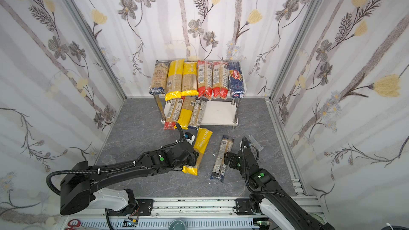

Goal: Arrange pasta packages on shelves
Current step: Pick up the pasta bag from the center of the table, then place the pasta bag on the shelf.

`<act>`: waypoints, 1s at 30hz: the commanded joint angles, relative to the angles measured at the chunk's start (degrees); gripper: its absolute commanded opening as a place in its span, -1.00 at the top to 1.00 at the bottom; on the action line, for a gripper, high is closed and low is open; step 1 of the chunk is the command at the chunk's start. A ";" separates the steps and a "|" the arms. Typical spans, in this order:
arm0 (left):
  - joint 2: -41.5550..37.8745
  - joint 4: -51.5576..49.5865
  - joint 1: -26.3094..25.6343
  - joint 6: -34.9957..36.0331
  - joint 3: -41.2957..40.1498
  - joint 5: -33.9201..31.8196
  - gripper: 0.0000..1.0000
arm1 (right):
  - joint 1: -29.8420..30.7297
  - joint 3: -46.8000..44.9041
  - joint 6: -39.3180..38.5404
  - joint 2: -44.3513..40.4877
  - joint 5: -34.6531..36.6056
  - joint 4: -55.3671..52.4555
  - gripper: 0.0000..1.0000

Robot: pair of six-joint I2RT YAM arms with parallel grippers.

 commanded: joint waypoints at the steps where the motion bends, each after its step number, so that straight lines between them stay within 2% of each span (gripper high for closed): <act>1: -0.58 3.99 3.08 2.53 1.66 -0.69 1.00 | -0.61 -0.07 -0.87 0.34 -1.07 3.23 -0.99; 11: 5.45 9.70 10.48 7.67 9.94 1.81 1.00 | -3.19 0.70 -2.76 0.11 -3.56 3.44 -0.99; 22: 22.04 23.81 17.56 8.47 21.11 6.16 1.00 | -6.48 2.47 -4.20 -2.45 -4.64 0.97 -0.99; 30: 33.36 24.58 20.20 8.49 32.69 9.53 1.00 | -9.41 3.03 -5.21 -4.14 -5.87 -0.77 -0.99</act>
